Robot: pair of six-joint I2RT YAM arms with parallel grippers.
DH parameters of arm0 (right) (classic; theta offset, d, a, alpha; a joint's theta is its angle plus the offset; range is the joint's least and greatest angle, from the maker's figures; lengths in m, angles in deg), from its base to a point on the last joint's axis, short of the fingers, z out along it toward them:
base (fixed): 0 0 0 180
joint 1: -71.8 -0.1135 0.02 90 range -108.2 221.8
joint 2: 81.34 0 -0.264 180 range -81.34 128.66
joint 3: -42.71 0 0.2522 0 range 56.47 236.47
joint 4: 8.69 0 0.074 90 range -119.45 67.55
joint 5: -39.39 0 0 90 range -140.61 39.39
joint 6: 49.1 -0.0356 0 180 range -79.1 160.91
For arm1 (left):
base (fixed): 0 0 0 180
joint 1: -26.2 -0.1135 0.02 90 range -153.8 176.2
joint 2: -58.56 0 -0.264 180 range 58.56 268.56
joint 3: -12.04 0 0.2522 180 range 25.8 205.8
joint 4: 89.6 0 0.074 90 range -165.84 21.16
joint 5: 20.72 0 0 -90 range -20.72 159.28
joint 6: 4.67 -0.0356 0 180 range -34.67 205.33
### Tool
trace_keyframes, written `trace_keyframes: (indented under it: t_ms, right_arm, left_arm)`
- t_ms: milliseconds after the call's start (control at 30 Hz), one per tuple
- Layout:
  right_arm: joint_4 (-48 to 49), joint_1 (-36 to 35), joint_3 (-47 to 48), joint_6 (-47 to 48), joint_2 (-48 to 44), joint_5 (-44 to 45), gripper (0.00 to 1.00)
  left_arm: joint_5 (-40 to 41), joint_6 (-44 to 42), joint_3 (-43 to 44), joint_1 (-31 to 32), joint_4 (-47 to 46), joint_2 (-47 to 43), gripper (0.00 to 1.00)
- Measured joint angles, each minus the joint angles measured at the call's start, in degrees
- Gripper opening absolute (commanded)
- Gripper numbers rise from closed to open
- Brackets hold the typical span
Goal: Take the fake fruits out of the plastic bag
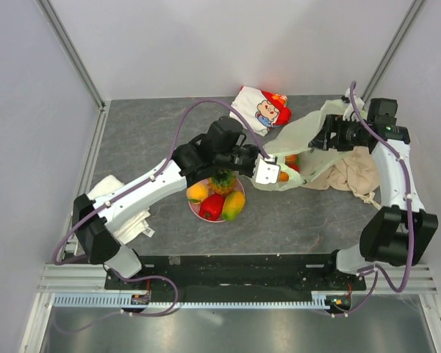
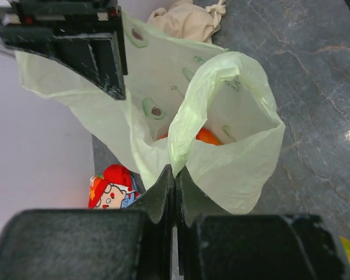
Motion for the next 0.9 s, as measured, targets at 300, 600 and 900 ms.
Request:
trace_keyframes:
  t_ms: [300, 600, 900]
  right_arm:
    - [-9.27, -0.57, -2.93, 17.18, 0.04, -4.35, 0.82]
    - [-20.55, -1.29, -2.56, 32.89, -3.06, -10.49, 0.82]
    - [-27.12, -6.78, -2.54, 43.91, -10.27, -11.43, 0.51]
  left_arm:
    - [0.81, 0.5, -0.09, 0.22, 5.53, -2.45, 0.02]
    - [3.78, 2.14, -1.7, 0.17, 10.23, -5.84, 0.02]
    - [5.03, 2.16, -2.56, 0.17, 11.37, -6.14, 0.02]
